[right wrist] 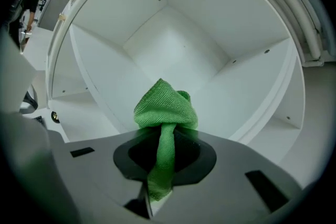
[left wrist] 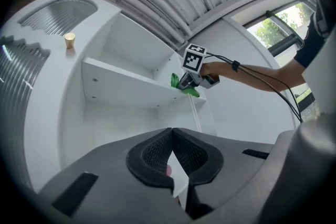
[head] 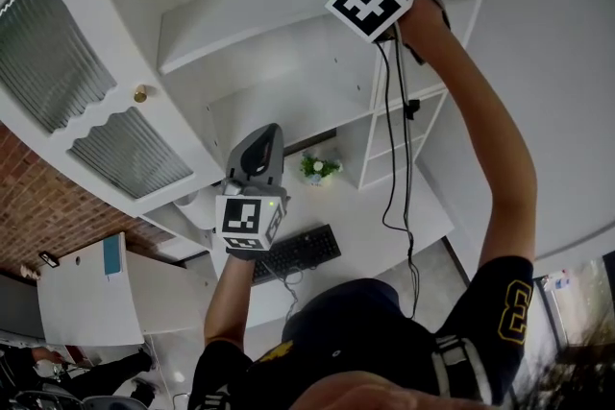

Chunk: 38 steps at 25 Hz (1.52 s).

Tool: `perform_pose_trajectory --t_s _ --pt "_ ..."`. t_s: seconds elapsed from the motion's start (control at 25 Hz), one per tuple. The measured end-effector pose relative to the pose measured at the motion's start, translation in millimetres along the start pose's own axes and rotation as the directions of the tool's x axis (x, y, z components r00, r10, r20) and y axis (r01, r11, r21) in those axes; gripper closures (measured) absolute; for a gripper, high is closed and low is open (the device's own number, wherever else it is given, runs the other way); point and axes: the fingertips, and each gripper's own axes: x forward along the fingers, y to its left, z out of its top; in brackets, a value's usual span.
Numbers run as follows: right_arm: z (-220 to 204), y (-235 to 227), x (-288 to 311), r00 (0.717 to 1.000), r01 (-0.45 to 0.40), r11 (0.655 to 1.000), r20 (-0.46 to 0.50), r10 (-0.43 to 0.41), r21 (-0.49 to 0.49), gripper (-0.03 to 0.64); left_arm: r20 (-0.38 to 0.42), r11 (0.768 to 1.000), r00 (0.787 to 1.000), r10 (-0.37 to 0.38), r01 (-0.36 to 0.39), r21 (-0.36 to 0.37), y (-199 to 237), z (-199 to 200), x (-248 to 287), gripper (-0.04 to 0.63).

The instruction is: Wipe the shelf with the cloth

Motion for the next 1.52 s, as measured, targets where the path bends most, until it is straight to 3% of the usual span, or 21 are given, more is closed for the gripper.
perform_pose_trajectory --t_s 0.08,0.2,0.24,0.36,0.48,0.72,0.88,1.0,1.12,1.28,1.4,1.52 --pt "1 0 -2 0.999 0.024 1.0 0.026 -0.024 0.004 0.575 0.0 0.997 0.999 0.05 -0.05 0.064 7 -2 -15 0.577" --pt "5 2 -10 0.993 0.098 0.995 0.061 -0.096 -0.025 0.575 0.067 0.946 0.987 0.148 -0.161 0.28 8 11 -42 0.577" --pt "8 4 -14 0.989 0.133 0.991 0.077 -0.13 -0.036 0.575 0.09 0.941 0.983 0.16 -0.179 0.289 6 16 -51 0.577" --pt "24 11 -30 0.968 0.221 0.974 0.134 -0.213 -0.05 0.575 0.108 0.955 0.981 0.162 -0.184 0.233 3 19 -75 0.577" --pt "36 26 -59 0.953 0.236 0.972 0.193 -0.232 0.001 0.575 0.088 0.96 0.981 0.176 -0.19 0.208 3 8 -103 0.577" --pt "33 72 -128 0.931 0.128 0.977 0.319 -0.177 0.17 0.575 0.078 0.972 0.975 0.206 -0.213 0.103 -6 -3 -142 0.577" --pt "1 115 -155 0.908 0.016 0.958 0.396 -0.134 0.288 0.575 0.028 0.968 0.977 0.211 -0.213 0.136 -21 -9 -167 0.577" --pt "-22 154 -168 0.886 -0.069 0.933 0.452 -0.105 0.353 0.574 -0.022 0.962 0.968 0.251 -0.247 0.115 -22 -21 -189 0.577" --pt "-41 203 -169 0.871 -0.193 0.904 0.491 -0.022 0.382 0.575 -0.061 0.952 0.952 0.301 -0.296 0.078 -19 -31 -208 0.577" --pt "-79 255 -167 0.841 -0.34 0.836 0.537 0.065 0.431 0.574 -0.079 0.932 0.928 0.364 -0.362 0.033 -26 -41 -222 0.577" --pt "-118 282 -168 0.836 -0.386 0.813 0.539 0.108 0.435 0.574 -0.107 0.894 0.892 0.439 -0.446 -0.048 -45 -50 -237 0.577" --pt "-161 293 -175 0.811 -0.45 0.775 0.566 0.148 0.443 0.574 -0.15 0.865 0.859 0.49 -0.5 -0.038 -75 -65 -240 0.577"
